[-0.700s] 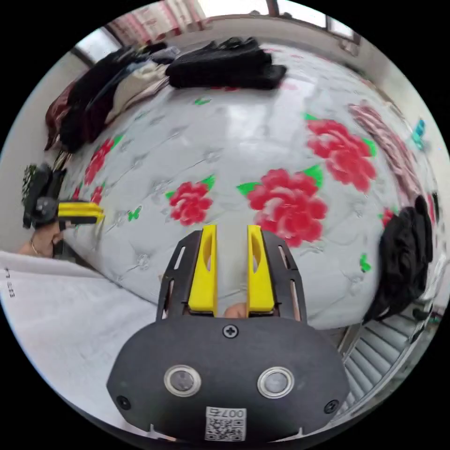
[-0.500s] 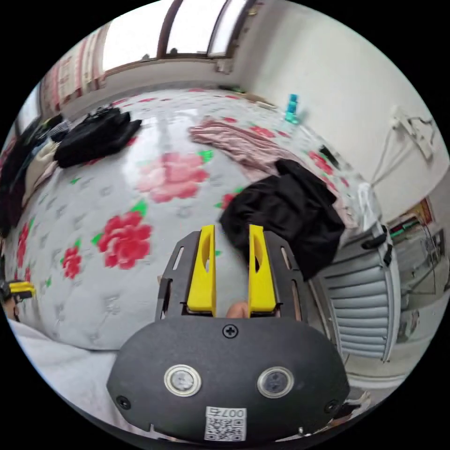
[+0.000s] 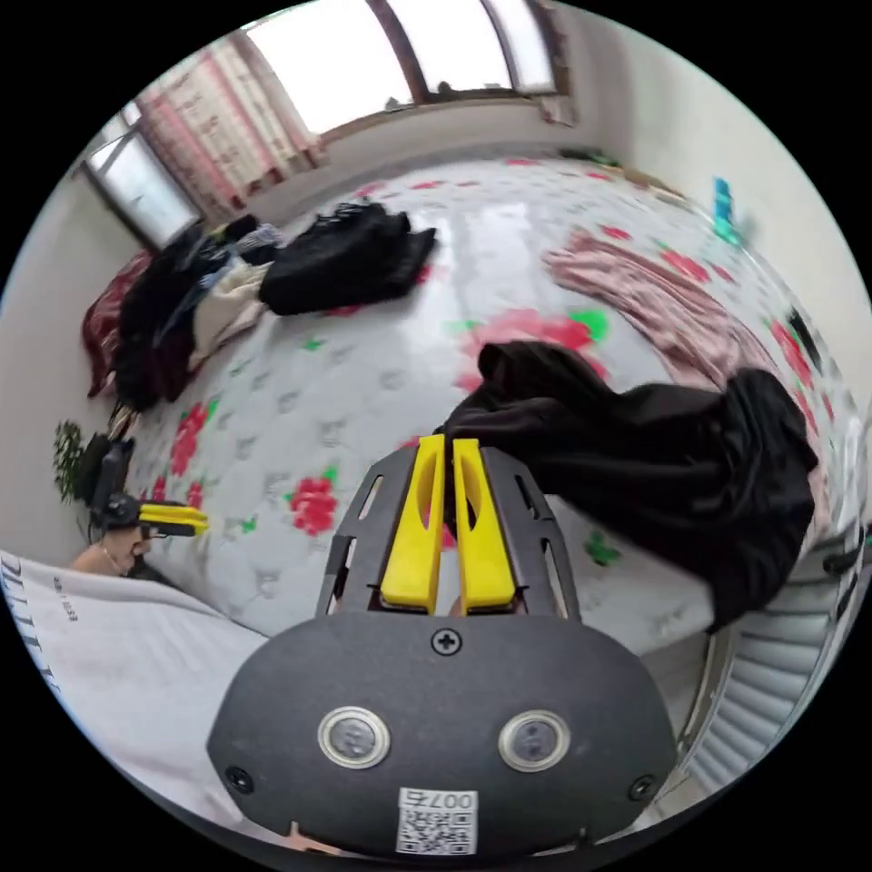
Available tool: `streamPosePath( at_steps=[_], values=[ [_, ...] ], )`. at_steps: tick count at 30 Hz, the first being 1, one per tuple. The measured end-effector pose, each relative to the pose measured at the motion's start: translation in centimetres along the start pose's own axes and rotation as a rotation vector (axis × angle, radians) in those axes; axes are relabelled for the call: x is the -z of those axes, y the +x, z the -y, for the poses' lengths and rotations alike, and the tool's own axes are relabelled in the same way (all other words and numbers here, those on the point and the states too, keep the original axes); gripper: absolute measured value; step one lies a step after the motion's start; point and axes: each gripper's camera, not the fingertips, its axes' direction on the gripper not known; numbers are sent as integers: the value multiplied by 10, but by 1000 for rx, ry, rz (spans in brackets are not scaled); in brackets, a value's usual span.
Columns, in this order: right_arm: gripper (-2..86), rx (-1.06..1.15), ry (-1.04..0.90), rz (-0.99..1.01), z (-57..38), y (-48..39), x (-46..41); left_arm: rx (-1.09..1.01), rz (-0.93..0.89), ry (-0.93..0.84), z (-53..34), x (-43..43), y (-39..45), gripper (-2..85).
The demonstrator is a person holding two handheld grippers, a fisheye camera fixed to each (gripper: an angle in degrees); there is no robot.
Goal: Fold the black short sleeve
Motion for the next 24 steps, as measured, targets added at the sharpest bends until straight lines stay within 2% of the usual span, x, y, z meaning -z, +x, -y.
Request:
streamPosePath(
  at_steps=[4,7,10,14,18,24],
  values=[
    [-2,310,29,202,16,-177,-17,24,-87,206,-41,88,-40,93],
    [-1,488,-6,454,14,-310,-39,53,-70,371,-100,185,-106,116],
    [1,633,-77,645,-4,-436,-70,122,-28,459,-140,241,-163,125],
    [10,837,-244,690,-61,-565,-113,316,7,511,-206,304,-266,134],
    [19,912,-262,541,-91,-581,-133,459,8,509,-265,347,-343,134],
    [33,635,-282,221,-86,-488,-178,490,11,503,-288,410,-394,135]
  ],
)
